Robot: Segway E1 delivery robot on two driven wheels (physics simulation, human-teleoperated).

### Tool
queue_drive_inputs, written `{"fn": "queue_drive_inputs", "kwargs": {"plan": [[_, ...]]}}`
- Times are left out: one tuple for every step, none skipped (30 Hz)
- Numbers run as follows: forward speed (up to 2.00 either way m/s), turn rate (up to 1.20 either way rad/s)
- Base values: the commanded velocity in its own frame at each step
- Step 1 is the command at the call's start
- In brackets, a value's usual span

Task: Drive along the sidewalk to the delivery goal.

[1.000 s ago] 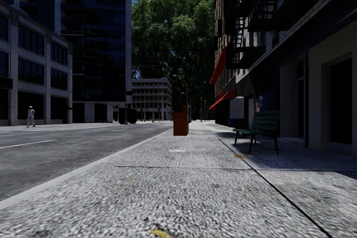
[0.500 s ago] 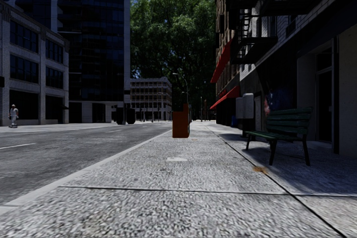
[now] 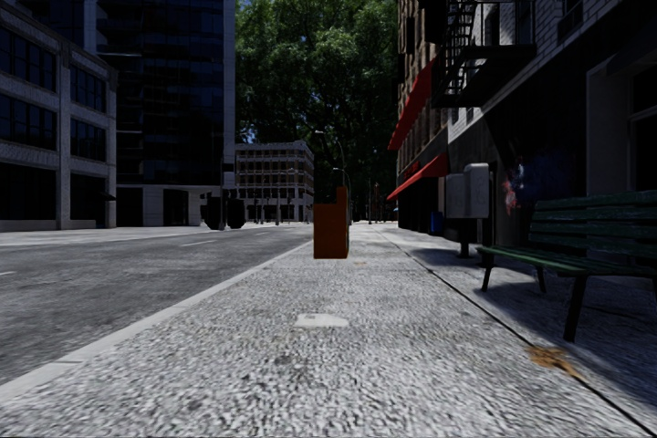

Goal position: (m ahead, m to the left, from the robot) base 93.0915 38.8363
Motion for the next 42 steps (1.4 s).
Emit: {"fn": "queue_drive_inputs", "kwargs": {"plan": [[2.0,0.0],[2.0,0.0],[2.0,0.0],[2.0,-0.18],[2.0,-0.37],[2.0,-0.48],[2.0,-0.48],[2.0,-0.51],[2.0,-0.52],[2.0,-0.52],[2.0,-0.52],[2.0,-0.52],[2.0,-0.52],[2.0,-0.52],[2.0,-0.52],[2.0,-0.37],[2.0,-0.31],[2.0,-0.28],[2.0,-0.28],[2.0,-0.25],[2.0,-0.11],[2.0,0.0],[2.0,0.0],[2.0,0.0],[2.0,0.0],[2.0,0.0],[2.0,0.0],[2.0,0.0],[2.0,0.0],[2.0,0.0],[2.0,0.0],[2.0,0.0],[2.0,0.0],[2.0,0.0],[2.0,0.0],[2.0,0.0],[2.0,0.0],[2.0,-0.39],[2.0,-0.39],[2.0,-0.61],[2.0,-0.68],[2.0,-0.7]]}}
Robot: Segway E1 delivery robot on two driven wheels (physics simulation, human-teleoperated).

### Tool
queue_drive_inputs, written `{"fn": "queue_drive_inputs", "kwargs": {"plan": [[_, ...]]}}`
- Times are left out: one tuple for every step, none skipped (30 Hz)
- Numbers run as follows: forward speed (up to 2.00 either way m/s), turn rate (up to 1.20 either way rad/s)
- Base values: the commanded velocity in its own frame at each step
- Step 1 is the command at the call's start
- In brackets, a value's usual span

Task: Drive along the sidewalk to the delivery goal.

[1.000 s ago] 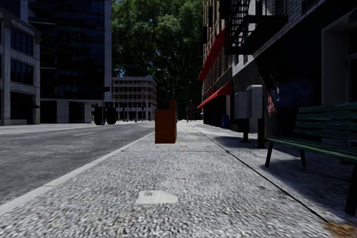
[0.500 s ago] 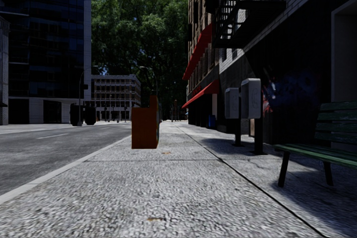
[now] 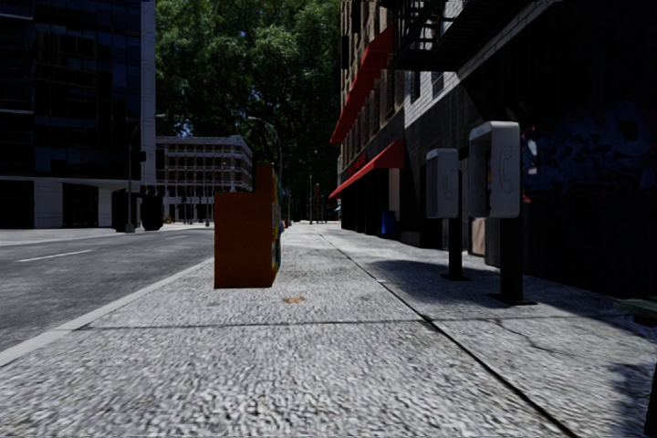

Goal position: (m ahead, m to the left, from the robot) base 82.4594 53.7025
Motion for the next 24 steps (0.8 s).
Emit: {"fn": "queue_drive_inputs", "kwargs": {"plan": [[2.0,-0.7],[2.0,-0.62],[2.0,-0.38],[2.0,-0.38],[2.0,0.0],[2.0,0.0],[2.0,0.0],[2.0,0.0],[2.0,0.0],[2.0,0.0],[2.0,0.0],[2.0,0.0],[2.0,0.0],[2.0,0.0],[2.0,0.0],[2.0,0.0],[2.0,0.0],[2.0,0.0],[2.0,0.0],[2.0,0.0],[2.0,0.0],[2.0,0.0],[2.0,0.0],[2.0,0.0]]}}
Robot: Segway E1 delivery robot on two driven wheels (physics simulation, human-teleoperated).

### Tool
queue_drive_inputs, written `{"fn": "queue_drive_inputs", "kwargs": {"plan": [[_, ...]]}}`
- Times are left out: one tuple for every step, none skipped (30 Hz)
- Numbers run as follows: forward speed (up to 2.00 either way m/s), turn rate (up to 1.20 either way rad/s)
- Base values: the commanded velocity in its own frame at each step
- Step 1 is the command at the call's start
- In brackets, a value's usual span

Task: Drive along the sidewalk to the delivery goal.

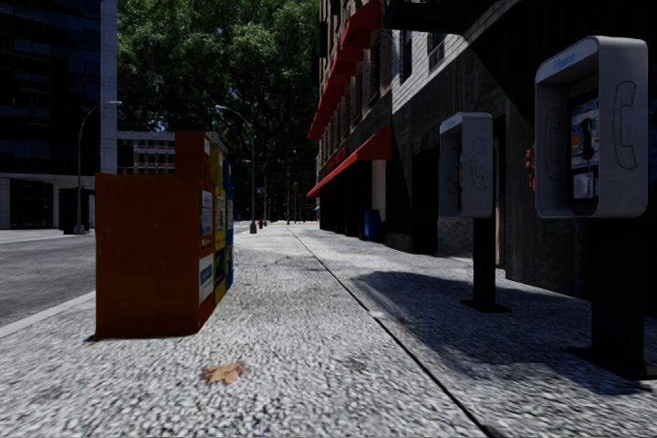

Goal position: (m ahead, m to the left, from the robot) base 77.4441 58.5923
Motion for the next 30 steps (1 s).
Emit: {"fn": "queue_drive_inputs", "kwargs": {"plan": [[2.0,0.0],[2.0,0.0],[2.0,0.0],[2.0,0.0],[2.0,0.0],[2.0,0.0],[2.0,0.0],[2.0,0.0],[2.0,0.0],[2.0,0.0],[2.0,0.0],[2.0,0.0],[2.0,0.0],[2.0,0.0],[2.0,0.0],[2.0,0.0],[2.0,0.0],[2.0,0.0],[2.0,0.0],[2.0,0.0],[2.0,0.0],[2.0,0.0],[2.0,0.0],[2.0,0.0],[2.0,0.0],[2.0,0.0],[2.0,0.0],[2.0,0.0],[2.0,0.0],[2.0,0.0]]}}
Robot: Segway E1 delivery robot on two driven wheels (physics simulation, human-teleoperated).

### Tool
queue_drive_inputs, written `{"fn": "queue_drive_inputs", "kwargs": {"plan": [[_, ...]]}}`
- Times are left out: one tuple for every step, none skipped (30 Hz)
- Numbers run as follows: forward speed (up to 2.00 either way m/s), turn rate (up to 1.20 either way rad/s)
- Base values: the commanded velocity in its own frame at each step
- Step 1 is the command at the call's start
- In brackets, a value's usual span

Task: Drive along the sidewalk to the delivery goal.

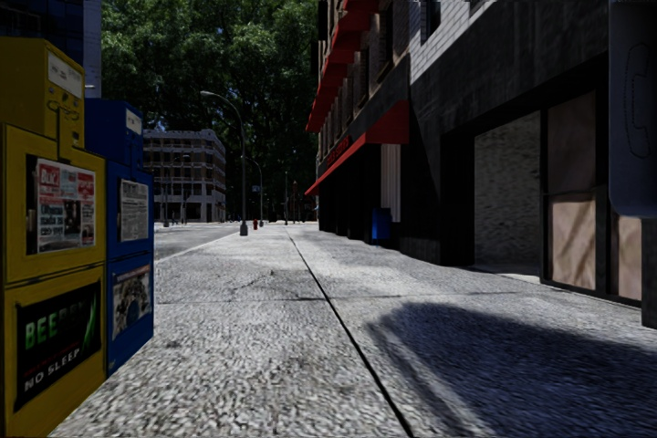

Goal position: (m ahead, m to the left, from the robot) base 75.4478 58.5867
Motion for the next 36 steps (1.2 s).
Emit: {"fn": "queue_drive_inputs", "kwargs": {"plan": [[2.0,0.0],[2.0,0.0],[2.0,0.0],[2.0,0.0],[2.0,0.0],[2.0,0.0],[2.0,0.0],[2.0,0.0],[2.0,0.0],[2.0,0.0],[2.0,0.0],[2.0,0.0],[2.0,0.0],[2.0,0.0],[2.0,0.0],[2.0,0.0],[2.0,0.0],[2.0,0.0],[2.0,0.0],[2.0,0.0],[2.0,0.0],[2.0,0.0],[2.0,0.0],[2.0,0.0],[2.0,0.0],[2.0,0.0],[2.0,0.0],[2.0,0.1],[2.0,0.1],[2.0,0.37],[2.0,0.47],[2.0,0.5],[2.0,0.5],[2.0,0.45],[2.0,0.22],[2.0,0.22]]}}
